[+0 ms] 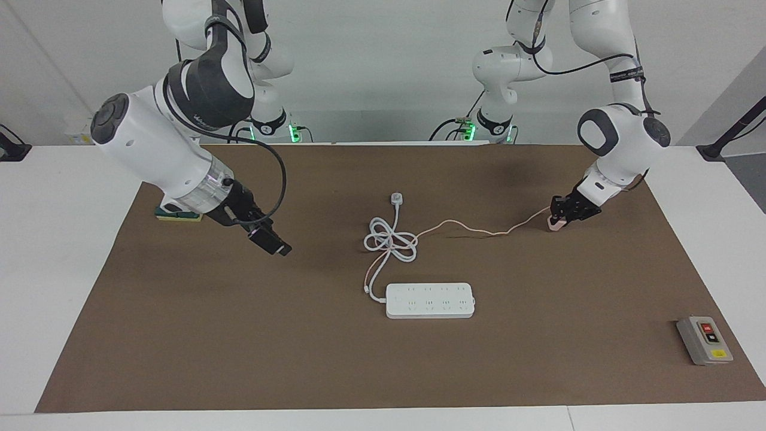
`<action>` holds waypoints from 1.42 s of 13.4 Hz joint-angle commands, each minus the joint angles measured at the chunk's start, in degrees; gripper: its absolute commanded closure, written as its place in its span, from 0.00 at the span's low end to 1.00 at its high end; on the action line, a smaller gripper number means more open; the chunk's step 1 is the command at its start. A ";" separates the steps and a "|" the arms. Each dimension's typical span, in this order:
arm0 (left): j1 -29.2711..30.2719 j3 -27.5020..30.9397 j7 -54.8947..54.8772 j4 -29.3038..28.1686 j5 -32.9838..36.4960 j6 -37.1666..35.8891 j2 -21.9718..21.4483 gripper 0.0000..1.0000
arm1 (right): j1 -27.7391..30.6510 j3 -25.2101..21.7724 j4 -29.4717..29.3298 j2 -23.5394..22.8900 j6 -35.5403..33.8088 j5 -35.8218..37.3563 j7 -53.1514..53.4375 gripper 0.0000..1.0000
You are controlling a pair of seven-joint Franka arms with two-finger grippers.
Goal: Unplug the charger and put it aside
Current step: 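Lower the plug onto the table with the left gripper while the right gripper withdraws, then open the left gripper and withdraw it from the pink plug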
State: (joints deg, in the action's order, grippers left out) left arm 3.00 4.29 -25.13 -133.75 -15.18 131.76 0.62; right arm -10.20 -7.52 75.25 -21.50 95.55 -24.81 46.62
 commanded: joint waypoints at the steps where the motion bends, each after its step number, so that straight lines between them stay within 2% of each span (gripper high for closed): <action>1: 1.12 -0.43 -1.85 -2.13 -0.82 3.06 0.43 0.99 | 2.28 0.40 2.27 2.60 -1.59 4.50 -14.50 0.00; 2: 2.43 -0.43 -2.29 -1.86 -0.82 2.89 1.04 0.68 | 2.90 0.40 2.27 2.96 -1.77 6.43 -19.59 0.00; 4: 4.37 -0.34 -5.96 -1.34 -0.82 2.01 1.05 0.12 | 4.13 0.49 2.27 4.01 -1.77 11.17 -29.52 0.00; 5: 5.42 -0.34 -7.38 -0.64 -0.82 0.96 1.05 0.00 | 4.31 0.49 2.27 4.71 -2.03 12.93 -34.79 0.00; 11: 7.98 0.10 -6.95 12.53 -0.38 -16.69 0.87 0.00 | 6.51 0.49 3.31 10.68 -6.24 21.63 -50.47 0.00; 14: 7.98 0.19 -2.84 18.77 0.50 -22.15 0.61 0.00 | 7.12 0.49 10.15 17.61 -6.25 23.58 -56.54 0.00; 16: 7.11 0.10 2.34 22.03 3.47 -24.70 0.52 0.00 | 7.83 0.57 15.34 22.18 -6.60 23.58 -56.56 0.00; 19: 5.18 -0.43 11.66 27.04 5.77 -29.35 -0.01 0.00 | 8.44 0.75 19.14 25.19 -8.80 23.58 -55.76 0.00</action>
State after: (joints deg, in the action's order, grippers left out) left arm 9.95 3.85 -19.23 -110.42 -11.50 106.43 0.67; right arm -2.86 -7.62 88.69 -0.08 86.22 -2.28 -8.37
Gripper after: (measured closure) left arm 0.000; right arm 0.000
